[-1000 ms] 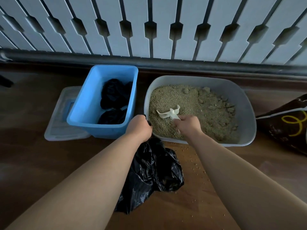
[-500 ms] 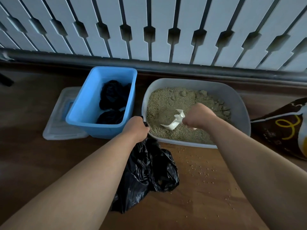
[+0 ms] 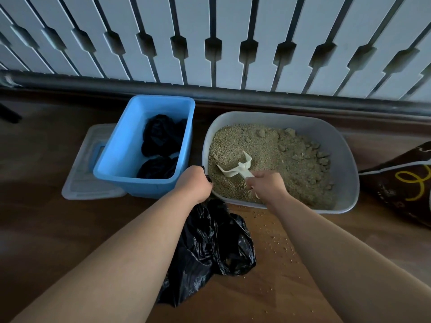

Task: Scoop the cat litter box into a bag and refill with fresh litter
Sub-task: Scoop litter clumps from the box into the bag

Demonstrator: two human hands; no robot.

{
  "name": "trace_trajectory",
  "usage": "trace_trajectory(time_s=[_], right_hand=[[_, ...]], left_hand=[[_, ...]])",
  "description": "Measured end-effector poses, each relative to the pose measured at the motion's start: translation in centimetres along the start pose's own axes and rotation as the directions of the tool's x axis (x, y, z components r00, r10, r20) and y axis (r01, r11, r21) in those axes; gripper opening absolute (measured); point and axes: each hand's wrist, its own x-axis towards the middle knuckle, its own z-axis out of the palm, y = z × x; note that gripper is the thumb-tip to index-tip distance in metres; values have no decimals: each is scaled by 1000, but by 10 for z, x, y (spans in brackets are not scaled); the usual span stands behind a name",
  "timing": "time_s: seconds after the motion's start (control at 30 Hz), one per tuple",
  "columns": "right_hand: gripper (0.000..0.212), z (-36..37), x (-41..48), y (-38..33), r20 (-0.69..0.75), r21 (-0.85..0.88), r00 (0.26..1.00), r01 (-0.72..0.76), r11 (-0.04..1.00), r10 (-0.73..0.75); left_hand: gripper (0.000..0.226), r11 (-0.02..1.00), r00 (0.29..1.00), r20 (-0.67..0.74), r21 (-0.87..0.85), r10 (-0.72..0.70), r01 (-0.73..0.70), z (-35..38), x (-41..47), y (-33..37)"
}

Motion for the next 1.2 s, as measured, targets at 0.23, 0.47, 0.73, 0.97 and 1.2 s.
trace_trajectory(time_s=[0.23, 0.47, 0.73, 0.97, 1.2], right_hand=[[22, -9, -9, -5, 15, 166, 1000, -7, 986, 5], [16, -39, -12, -21, -118, -536, 960, 152, 831, -252], [32, -53, -17, -39, -106, -754, 906, 196, 627, -410], [56, -49, -11, -52, -84, -825, 865, 218, 521, -495], [44, -25, 0, -67, 28, -903, 899, 210, 374, -437]], left_hand=[[30, 1000, 1000, 5, 0, 6, -6, -1, -2, -1], [19, 1000, 1000, 24, -31, 5, -4, -2, -7, 1], [26, 996, 1000, 9, -88, 22, -21, -4, -9, 0], [52, 996, 1000, 11, -84, -2, 2, -5, -5, 3], [40, 998, 999, 41, -55, -9, 12, -4, 3, 0]])
